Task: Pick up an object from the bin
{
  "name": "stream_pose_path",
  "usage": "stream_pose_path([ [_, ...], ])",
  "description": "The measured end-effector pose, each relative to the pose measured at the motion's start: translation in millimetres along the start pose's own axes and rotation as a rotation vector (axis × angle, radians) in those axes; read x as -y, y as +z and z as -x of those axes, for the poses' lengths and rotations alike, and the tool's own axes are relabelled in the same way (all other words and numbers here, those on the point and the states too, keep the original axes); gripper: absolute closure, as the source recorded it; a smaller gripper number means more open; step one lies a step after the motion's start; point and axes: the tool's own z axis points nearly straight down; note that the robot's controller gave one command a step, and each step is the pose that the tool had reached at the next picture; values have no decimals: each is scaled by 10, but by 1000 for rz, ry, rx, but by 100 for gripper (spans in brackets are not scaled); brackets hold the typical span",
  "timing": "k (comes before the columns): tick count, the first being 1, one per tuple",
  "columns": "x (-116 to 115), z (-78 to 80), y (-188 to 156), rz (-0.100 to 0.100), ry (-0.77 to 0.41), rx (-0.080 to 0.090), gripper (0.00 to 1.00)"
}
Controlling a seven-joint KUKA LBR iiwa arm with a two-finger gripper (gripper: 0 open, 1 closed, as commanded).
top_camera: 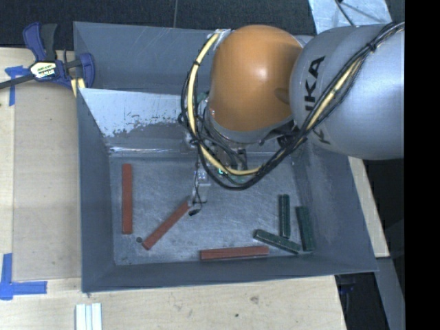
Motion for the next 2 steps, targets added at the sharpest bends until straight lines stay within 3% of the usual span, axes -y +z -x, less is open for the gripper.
stream_pose_path([
  [1, -30, -35, 1158, 0, -445, -2, 0],
  [2, 35, -108, 1650, 0, -686, -1, 0],
])
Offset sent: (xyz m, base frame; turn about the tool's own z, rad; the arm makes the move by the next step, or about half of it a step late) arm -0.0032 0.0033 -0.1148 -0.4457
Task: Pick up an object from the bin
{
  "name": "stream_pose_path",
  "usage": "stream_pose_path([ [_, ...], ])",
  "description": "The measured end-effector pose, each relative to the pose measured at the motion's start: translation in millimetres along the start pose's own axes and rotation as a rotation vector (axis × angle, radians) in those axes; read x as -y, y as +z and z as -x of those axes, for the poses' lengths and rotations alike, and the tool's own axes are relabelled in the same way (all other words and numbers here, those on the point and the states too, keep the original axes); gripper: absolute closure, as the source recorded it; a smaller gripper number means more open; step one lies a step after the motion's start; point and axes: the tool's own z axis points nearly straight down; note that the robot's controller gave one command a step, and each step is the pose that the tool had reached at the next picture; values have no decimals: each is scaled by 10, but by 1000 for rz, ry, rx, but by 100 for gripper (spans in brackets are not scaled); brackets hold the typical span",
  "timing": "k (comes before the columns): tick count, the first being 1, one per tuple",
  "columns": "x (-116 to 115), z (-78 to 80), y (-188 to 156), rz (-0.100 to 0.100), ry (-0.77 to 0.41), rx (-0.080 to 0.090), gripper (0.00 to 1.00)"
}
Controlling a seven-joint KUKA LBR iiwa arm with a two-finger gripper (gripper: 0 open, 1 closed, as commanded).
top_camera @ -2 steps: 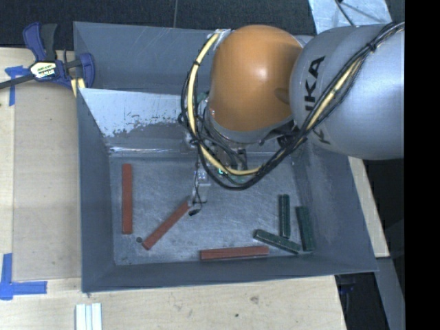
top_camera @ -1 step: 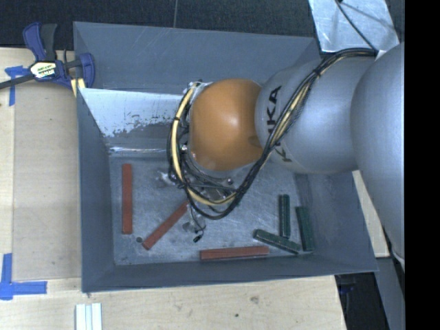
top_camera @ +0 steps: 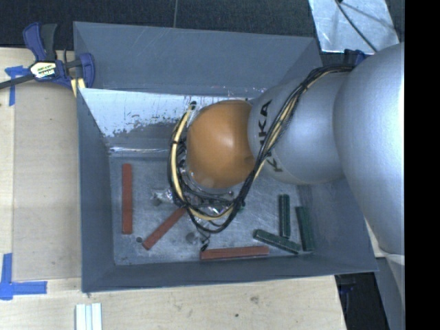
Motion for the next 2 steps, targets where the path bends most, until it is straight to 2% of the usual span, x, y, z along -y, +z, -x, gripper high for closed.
stream_pose_path([
  [1, -3, 9, -10, 1, 0, 1, 100],
  [2, -77, 32, -1514, -2, -24, 5, 100],
])
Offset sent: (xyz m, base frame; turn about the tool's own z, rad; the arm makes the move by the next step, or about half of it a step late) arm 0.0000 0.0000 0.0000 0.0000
